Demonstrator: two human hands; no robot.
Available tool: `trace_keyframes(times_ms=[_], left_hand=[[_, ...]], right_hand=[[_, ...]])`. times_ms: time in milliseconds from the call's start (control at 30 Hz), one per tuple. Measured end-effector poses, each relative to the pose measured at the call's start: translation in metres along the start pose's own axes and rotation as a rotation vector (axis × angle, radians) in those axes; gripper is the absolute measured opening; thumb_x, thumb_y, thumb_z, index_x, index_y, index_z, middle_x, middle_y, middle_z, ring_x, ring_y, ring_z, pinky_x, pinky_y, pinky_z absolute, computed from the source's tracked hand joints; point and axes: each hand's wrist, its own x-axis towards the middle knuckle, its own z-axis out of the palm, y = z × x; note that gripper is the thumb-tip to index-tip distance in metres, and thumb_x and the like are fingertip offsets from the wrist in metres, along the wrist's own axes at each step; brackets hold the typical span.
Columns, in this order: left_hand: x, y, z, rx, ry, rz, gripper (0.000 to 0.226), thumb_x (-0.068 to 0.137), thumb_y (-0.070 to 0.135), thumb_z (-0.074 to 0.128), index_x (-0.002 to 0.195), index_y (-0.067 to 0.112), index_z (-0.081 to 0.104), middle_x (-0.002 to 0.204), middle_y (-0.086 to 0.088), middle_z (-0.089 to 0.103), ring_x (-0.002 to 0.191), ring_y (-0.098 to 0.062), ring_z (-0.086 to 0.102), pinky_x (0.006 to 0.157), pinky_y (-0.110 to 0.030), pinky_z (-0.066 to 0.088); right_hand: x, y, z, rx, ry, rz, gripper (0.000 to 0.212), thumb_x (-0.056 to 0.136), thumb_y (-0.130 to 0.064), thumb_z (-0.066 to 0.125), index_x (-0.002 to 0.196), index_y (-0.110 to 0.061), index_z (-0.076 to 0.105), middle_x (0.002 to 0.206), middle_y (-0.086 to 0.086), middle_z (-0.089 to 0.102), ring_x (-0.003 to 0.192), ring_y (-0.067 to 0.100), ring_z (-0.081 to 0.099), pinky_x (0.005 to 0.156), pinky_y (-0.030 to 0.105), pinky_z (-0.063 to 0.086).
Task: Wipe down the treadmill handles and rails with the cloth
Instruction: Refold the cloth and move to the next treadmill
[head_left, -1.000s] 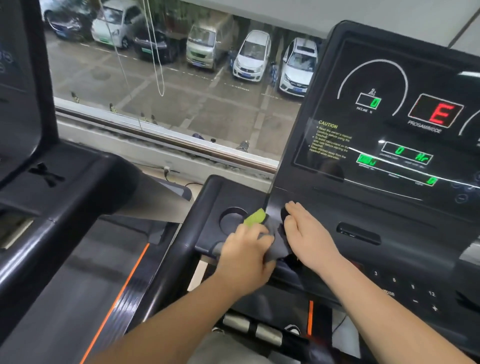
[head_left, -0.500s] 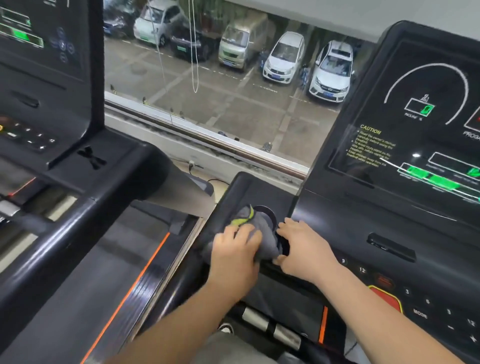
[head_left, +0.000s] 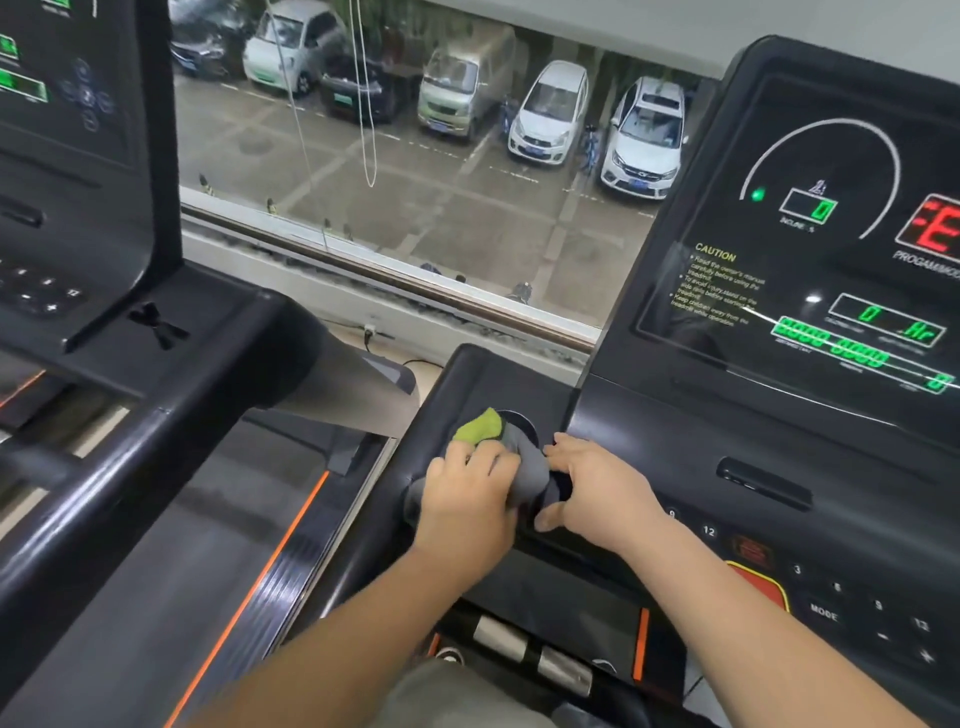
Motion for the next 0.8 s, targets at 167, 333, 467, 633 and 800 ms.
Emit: trace_keyframes(times_ms=[167,333,467,633,800], left_hand=[[0.022,-0.056,-0.019,0.174,-0.081,0.124,0.042,0.076,0.033,0.066,0.117,0.024,0.065,0.118,-0.003,0.062,0.095,-0.029,0.052,0.070,-0.039,0.044],[0.057,-0.042,-0.011,0.213,-0.110,-0.281,0.054,0.083,0.034,0.068,0.134,0.025,0.055,0.134,-0.004,0.052,0.110,-0.033,0.048,0.079,-0.043,0.041],[0.016,-0.008,0.002,0.111,0.016,-0.152,0.047,0.065,0.025,0.072,0.111,0.020,0.064,0.109,-0.004,0.060,0.088,-0.032,0.049,0.066,-0.041,0.037],[-0.043,0.018,0.008,-0.118,0.054,-0.163,0.043,0.067,0.023,0.069,0.109,0.024,0.060,0.107,0.003,0.056,0.086,-0.024,0.047,0.072,-0.035,0.048],[-0.066,0.022,-0.017,-0.430,-0.085,-0.354,0.033,0.085,0.038,0.046,0.106,0.020,0.064,0.106,-0.001,0.064,0.093,-0.029,0.061,0.083,-0.043,0.051]], right_hand=[[0.004,-0.002,0.000,-0.004,0.001,0.047,0.090,0.066,-0.046,0.092,0.147,-0.036,0.053,0.166,-0.018,0.025,0.151,0.007,0.025,0.117,0.036,0.036],[0.003,-0.003,0.002,0.012,0.005,0.067,0.090,0.067,-0.045,0.092,0.148,-0.036,0.052,0.166,-0.019,0.024,0.151,0.008,0.026,0.115,0.038,0.038],[-0.002,-0.004,-0.001,0.007,-0.001,0.060,0.087,0.069,-0.045,0.090,0.147,-0.039,0.051,0.167,-0.017,0.025,0.152,0.012,0.024,0.116,0.039,0.036],[-0.006,-0.005,-0.011,-0.151,-0.021,0.001,0.079,0.079,-0.050,0.082,0.149,-0.032,0.051,0.162,-0.016,0.036,0.154,0.005,0.014,0.126,0.033,0.005],[0.001,0.005,-0.001,-0.213,-0.009,-0.083,0.067,0.079,-0.057,0.078,0.136,-0.028,0.060,0.154,-0.009,0.048,0.152,0.005,0.023,0.127,0.037,0.007]])
